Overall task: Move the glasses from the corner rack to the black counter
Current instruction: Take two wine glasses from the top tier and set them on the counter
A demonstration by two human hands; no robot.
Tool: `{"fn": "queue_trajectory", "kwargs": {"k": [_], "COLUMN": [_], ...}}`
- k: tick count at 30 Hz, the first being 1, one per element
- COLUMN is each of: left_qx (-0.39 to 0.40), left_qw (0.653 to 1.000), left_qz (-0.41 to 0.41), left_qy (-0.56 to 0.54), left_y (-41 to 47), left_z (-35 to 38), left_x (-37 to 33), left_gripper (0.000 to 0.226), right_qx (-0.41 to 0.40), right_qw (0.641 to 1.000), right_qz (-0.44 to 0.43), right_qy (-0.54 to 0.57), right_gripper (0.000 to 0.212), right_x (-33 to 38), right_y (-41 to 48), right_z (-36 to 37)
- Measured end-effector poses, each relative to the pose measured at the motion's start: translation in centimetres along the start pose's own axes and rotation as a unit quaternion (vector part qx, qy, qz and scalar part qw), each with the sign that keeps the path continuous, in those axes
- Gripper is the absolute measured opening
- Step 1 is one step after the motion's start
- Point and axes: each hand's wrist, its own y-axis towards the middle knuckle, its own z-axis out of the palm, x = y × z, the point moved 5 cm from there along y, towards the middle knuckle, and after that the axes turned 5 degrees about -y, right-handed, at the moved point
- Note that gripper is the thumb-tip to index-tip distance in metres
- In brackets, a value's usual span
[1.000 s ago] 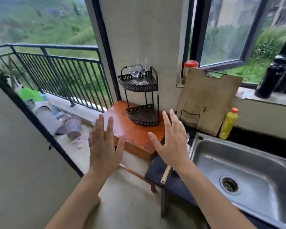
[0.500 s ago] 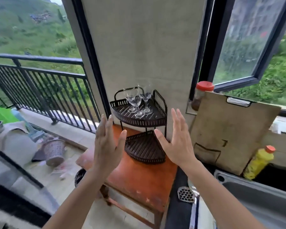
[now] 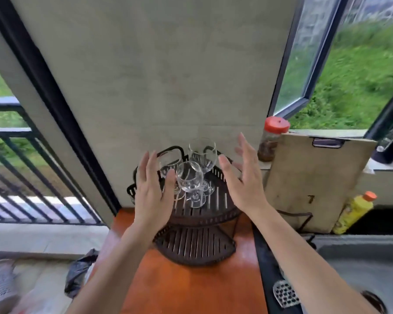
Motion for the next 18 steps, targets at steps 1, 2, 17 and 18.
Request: {"fn": "queue_trajectory", "kwargs": {"k": [1,2,17,18], "left_qx": [0.002,0.003,0.071,0.072], "left_qw": [1.0,1.0,0.996,0.995], "left_qz": [0.004,0.008,-0.013,-0.014], "left_qy": [-0.005,-0.006,-0.057,-0.062], "left_y": [0.3,0.4,1.2,1.2], "left_z": [0.2,0.4,1.2,1.2], "left_x": [0.3,0.6,1.1,1.0], "left_gripper": [0.061,0.06,0.053,0.05], "right_qx": [0.003,0.012,0.088,0.089], "right_qw": [1.0,1.0,0.984,0.985], "right_qz": [-0.003,-0.006,-0.11,-0.108], "right_qy": [0.011,0.023,-0.108,-0.1], "right_gripper": [0.071,0.069,0.082,0.08], "right_x": [0.1,0.2,1.4,1.3], "right_y": [0.2,0.2,-2.7,-2.6], "right_z": [0.4,0.8,4.1,4.0]}}
